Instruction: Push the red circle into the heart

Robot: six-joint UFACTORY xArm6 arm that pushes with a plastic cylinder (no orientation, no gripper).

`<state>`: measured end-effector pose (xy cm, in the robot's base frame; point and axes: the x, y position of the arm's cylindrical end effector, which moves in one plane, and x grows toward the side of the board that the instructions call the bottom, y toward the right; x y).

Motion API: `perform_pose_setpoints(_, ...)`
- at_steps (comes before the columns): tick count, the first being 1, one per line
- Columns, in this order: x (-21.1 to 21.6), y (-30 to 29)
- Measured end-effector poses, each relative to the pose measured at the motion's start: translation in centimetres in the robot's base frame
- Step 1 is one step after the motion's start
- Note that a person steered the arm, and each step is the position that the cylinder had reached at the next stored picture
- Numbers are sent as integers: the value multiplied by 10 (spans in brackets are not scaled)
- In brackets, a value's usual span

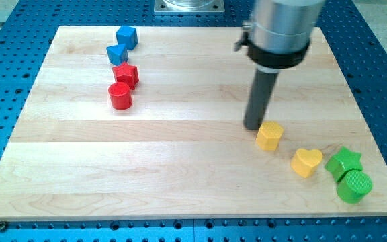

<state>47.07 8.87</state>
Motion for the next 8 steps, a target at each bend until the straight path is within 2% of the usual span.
perform_pose_setpoints(1, 33, 48)
perform_pose_setpoints(2, 36, 76)
perform_pose_setpoints(3, 26, -51)
perform_pose_setpoints(4, 21, -217)
perform_pose_setpoints(5, -2, -343)
perform_pose_setpoints(8, -2, -350)
